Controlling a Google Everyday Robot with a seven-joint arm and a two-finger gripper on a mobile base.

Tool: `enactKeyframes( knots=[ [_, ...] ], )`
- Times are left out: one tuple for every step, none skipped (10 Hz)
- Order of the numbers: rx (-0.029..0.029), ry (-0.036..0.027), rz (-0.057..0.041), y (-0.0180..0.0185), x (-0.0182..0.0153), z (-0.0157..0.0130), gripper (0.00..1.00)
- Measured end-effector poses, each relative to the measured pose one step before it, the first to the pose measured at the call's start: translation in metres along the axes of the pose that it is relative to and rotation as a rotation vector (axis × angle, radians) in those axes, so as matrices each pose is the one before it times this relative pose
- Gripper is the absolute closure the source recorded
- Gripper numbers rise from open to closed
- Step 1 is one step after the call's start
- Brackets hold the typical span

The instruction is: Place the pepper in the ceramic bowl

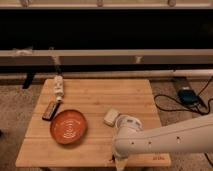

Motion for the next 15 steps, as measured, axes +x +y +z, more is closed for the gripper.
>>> enactKeyframes(
  knots=[
    [-0.01006,0.00456,0.00470,-0.00034,0.00419,0.00375,0.20],
    [-0.00900,0.00464,0.00529,-0.00054,0.00398,0.00360,0.20],
    [-0.01570,0.00516,0.00683,-0.00087,0.00414,0.00669,0.20],
    [-0.01352,0.00634,0.00170,-0.00030,0.00240,0.00654,0.20],
    [-0.01122,0.00466,0.00490,-0.00009,0.00142,0.00550,0.20],
    [-0.00643,0.00914,0.00849,-0.00003,0.00286,0.00499,0.22],
    [0.00196,0.00562,0.00486,-0.00053,0.00078,0.00062,0.30],
    [0.00305,0.00375,0.00450,0.00016,0.00138,-0.00024,0.38],
    [0.01345,0.00435,0.00188,-0.00140,0.00161,-0.00582,0.50],
    [0.01710,-0.00500,-0.00072,-0.00201,-0.00205,-0.00973,0.62],
    [0.00736,-0.00228,-0.00041,-0.00137,-0.00159,-0.00497,0.70],
    [0.00508,-0.00308,-0.00786,-0.00234,-0.00476,-0.00268,0.78],
    [0.00573,-0.00374,-0.01443,-0.00525,-0.01164,-0.00171,0.90],
    [0.00067,0.00442,-0.01671,-0.00489,-0.01084,0.00010,0.97],
    [0.00010,0.00365,-0.01754,-0.00475,-0.01091,0.00026,1.00]
  ],
)
